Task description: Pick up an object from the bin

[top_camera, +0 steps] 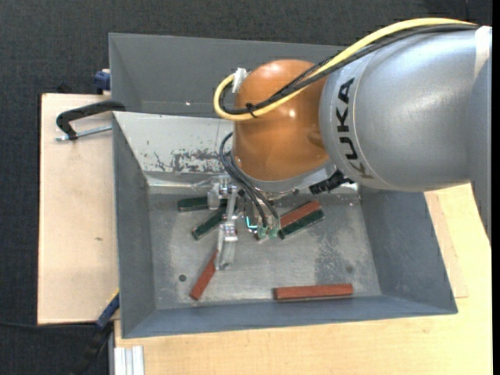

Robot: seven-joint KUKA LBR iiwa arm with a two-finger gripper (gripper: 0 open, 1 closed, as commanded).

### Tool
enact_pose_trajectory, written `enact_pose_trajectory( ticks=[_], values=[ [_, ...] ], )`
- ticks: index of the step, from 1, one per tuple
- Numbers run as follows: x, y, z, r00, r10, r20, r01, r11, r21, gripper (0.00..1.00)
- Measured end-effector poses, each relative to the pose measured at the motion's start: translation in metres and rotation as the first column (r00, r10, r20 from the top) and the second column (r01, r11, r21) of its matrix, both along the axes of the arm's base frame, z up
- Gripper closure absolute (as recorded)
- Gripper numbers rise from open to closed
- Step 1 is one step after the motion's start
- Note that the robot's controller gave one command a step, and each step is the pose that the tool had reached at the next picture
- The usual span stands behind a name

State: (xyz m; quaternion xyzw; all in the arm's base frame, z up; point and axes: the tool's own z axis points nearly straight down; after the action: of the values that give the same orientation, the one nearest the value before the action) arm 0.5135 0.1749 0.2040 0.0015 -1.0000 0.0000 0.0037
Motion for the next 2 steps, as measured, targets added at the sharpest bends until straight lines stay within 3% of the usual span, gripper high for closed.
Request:
enact_pose_trajectory(
  ticks=[1, 2],
  values=[
    [0.002, -0.001, 0.004, 1.000, -0.002, 0.008, 0.002, 1.000, 0.002, 0.00],
    [0.001, 0.002, -0.024, 0.995, 0.095, 0.013, -0.095, 0.995, 0.002, 0.00]
  ],
)
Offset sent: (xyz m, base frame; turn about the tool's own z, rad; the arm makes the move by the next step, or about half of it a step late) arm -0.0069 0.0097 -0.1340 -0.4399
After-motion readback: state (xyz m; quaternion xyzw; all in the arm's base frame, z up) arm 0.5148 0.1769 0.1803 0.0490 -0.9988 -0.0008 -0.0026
